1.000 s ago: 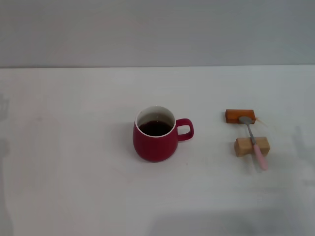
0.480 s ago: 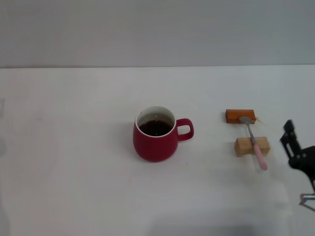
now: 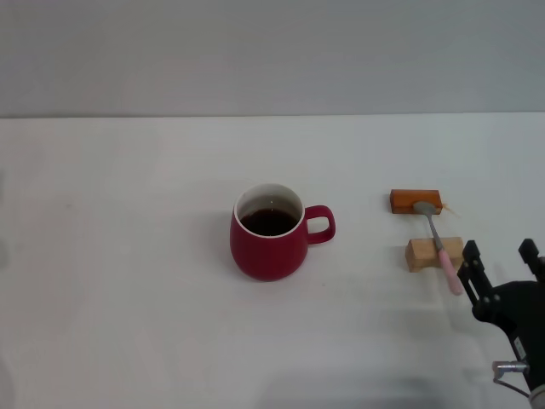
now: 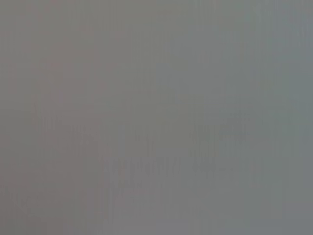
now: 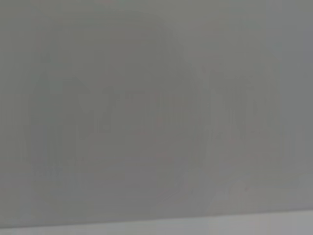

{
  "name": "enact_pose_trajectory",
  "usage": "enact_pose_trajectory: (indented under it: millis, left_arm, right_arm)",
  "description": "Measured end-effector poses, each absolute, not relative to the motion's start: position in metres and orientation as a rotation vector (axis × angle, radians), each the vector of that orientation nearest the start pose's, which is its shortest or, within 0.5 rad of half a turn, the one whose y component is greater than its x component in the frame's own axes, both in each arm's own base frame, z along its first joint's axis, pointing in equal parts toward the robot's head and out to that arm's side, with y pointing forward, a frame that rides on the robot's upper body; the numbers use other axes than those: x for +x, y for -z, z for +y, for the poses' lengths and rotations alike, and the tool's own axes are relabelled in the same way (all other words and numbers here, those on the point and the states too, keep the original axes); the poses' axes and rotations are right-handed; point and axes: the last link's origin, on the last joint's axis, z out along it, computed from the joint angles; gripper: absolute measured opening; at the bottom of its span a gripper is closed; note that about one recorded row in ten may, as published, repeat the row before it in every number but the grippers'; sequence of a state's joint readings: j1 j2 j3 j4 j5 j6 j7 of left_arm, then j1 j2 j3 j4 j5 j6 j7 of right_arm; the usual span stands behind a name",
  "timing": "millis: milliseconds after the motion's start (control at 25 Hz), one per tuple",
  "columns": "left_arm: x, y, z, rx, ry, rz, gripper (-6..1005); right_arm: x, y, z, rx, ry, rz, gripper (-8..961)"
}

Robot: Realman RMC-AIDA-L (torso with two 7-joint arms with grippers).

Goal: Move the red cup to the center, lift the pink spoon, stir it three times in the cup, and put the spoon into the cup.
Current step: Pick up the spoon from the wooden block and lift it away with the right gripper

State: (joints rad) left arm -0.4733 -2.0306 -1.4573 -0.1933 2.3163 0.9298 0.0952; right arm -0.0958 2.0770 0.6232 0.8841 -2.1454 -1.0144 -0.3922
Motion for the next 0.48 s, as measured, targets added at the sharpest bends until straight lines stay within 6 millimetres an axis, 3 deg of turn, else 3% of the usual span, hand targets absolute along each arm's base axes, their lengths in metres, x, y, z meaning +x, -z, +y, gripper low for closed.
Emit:
enact_pose_trajectory:
  millis: [480]
  left_arm:
    - [-0.387, -0.069, 0.357, -1.149, 0.435, -0.671, 829]
  right_arm:
    - [0.286, 0.099, 0.211, -1.692, -0.571, 0.716, 714]
